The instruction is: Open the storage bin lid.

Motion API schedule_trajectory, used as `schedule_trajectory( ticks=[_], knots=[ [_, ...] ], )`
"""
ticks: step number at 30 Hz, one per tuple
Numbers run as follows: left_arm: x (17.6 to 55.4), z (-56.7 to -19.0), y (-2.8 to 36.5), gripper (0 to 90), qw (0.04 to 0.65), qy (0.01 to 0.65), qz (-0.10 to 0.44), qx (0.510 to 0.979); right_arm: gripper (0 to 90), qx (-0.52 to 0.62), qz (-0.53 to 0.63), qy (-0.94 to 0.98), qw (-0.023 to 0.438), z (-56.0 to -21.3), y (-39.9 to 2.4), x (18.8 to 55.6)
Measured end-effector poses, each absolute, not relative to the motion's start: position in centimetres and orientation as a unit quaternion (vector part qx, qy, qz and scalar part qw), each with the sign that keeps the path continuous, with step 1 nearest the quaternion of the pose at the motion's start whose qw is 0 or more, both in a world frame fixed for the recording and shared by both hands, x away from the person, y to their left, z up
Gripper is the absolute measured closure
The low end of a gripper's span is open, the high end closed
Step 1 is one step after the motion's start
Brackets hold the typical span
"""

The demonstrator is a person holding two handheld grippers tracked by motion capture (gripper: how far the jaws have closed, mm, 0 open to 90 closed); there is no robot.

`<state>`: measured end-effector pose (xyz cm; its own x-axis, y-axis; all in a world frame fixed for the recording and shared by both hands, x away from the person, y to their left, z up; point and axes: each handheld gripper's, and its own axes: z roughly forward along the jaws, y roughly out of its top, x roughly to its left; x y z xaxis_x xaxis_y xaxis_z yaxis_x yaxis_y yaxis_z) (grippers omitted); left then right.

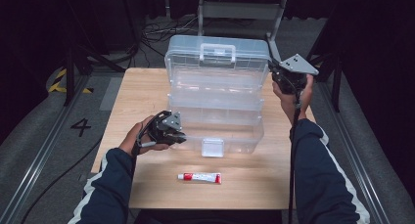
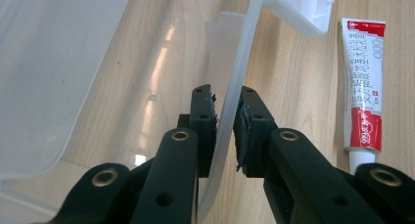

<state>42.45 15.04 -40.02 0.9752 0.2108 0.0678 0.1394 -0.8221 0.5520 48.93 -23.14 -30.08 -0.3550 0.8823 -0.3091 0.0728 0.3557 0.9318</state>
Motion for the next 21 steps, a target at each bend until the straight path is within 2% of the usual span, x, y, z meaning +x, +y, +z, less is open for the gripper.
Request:
schedule_trajectory(
  ticks=[21],
  knots=[
    [42.6,-40.2,15.2,80.3,0.291,0.090,0.058,0.951,85.1,0.366,0.446,0.699,0.422,-29.3,-23.3,51.1]
  ],
)
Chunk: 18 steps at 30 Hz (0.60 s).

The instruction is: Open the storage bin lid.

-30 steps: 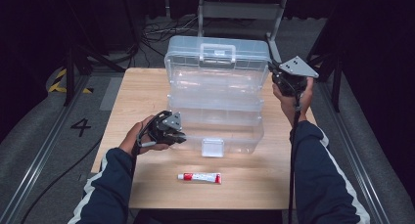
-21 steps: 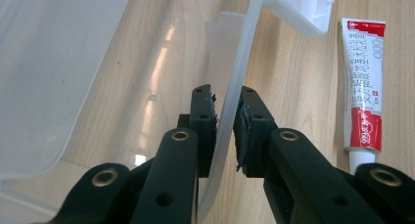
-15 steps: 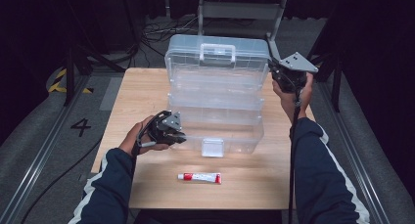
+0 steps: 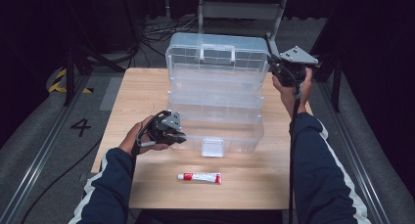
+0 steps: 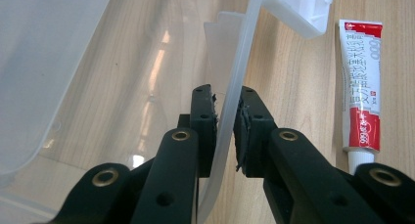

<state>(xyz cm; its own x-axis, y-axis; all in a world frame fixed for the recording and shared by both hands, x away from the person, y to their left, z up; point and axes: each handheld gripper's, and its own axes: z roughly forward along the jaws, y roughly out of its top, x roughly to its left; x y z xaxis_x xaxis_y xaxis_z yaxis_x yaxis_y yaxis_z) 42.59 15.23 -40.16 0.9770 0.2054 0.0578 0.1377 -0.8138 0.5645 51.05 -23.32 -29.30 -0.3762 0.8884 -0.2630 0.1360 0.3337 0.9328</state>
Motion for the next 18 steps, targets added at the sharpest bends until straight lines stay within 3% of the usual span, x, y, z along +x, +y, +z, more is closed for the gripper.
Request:
schedule_trajectory(
  ticks=[18],
  knots=[
    [42.7,-40.2,15.3,80.4,0.292,0.087,0.055,0.951,84.9,0.380,0.442,0.708,0.398,-28.9,-23.4,53.6]
  ],
)
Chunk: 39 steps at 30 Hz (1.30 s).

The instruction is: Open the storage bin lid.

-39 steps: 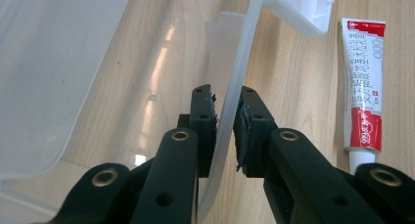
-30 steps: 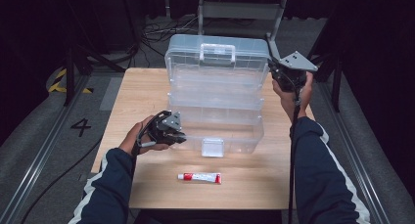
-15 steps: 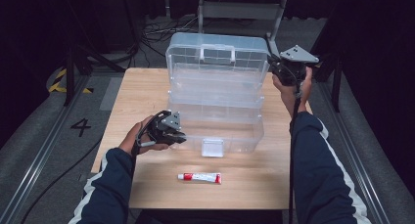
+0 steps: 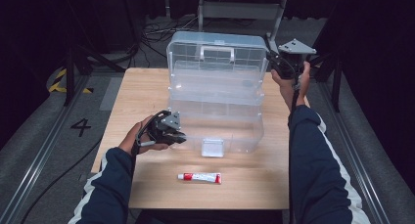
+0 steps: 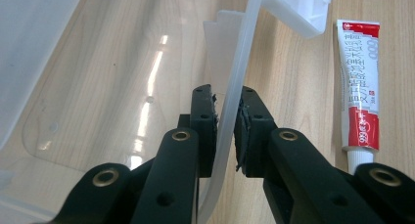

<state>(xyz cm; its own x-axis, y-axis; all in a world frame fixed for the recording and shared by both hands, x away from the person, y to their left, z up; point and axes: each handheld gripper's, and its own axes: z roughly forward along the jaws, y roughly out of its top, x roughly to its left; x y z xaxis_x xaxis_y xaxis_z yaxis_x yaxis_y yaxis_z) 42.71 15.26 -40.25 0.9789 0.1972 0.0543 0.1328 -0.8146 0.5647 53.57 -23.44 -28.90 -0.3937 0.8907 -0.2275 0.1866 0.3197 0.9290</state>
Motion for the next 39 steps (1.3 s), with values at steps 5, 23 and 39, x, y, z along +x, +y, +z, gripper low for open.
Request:
schedule_trajectory(
  ticks=[5,23,39],
  knots=[
    [42.8,-40.4,15.4,80.2,0.298,0.089,0.053,0.949,84.8,0.385,0.443,0.708,0.393,-28.9,-23.5,54.2],
    [42.8,-40.7,15.5,79.6,0.306,0.094,0.053,0.946,84.4,0.398,0.422,0.713,0.394,-29.3,-22.9,57.2],
    [42.7,-41.2,15.1,77.6,0.305,0.103,0.052,0.945,84.3,0.421,0.412,0.719,0.369,-30.1,-22.9,60.4]
  ],
)
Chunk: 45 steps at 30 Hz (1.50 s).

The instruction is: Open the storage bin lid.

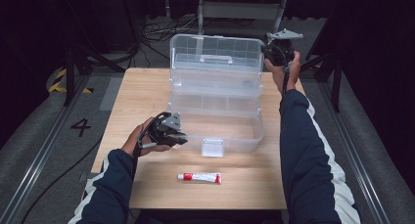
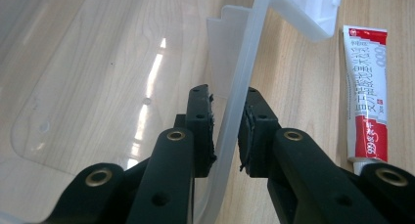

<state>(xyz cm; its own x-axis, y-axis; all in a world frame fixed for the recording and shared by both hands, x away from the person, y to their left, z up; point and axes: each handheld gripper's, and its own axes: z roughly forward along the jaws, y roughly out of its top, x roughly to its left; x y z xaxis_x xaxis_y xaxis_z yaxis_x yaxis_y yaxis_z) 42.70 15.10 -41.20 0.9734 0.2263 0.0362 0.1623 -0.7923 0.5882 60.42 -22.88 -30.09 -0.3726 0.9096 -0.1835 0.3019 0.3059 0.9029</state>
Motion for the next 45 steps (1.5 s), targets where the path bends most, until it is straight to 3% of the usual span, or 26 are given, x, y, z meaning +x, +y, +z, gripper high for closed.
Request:
schedule_trajectory(
  ticks=[45],
  knots=[
    [42.9,-41.2,15.2,77.4,0.306,0.090,0.049,0.947,79.7,0.446,0.365,0.738,0.350,-33.4,-23.2,64.3]
  ],
)
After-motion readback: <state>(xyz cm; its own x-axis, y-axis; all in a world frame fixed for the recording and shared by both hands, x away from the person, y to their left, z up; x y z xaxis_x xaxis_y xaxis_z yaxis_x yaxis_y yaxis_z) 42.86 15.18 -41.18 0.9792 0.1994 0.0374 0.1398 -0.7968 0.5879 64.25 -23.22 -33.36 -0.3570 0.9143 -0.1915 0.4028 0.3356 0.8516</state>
